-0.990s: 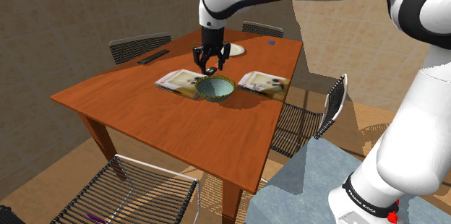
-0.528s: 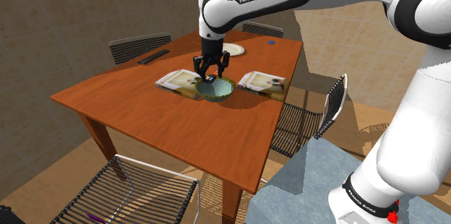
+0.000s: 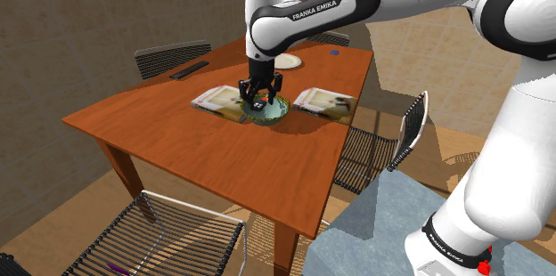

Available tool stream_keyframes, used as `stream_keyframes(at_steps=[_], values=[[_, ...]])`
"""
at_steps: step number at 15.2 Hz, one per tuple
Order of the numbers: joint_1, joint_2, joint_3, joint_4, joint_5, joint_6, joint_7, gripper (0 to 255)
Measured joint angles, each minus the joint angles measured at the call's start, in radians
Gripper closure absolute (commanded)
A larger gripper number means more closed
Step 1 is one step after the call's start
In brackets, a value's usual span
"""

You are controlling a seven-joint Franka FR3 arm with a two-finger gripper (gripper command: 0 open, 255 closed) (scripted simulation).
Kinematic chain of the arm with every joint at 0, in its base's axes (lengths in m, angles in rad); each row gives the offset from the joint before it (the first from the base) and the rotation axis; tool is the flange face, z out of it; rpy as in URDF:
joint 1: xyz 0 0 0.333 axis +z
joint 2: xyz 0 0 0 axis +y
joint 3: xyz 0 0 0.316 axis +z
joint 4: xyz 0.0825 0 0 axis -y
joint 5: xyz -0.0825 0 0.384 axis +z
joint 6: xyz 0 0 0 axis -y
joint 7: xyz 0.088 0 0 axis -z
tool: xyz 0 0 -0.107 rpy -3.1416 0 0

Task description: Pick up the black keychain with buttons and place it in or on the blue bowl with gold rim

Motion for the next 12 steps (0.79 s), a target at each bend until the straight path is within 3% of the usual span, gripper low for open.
stream_keyframes(at_steps=[4, 5, 12], values=[[0.0, 0.001, 0.0, -0.001, 0.0, 0.002, 0.0, 255], [0.0, 0.001, 0.0, -0.001, 0.0, 0.002, 0.0, 0], [-0.001, 0.0, -0.001, 0.013, 0.0, -0.013, -0.002, 0]])
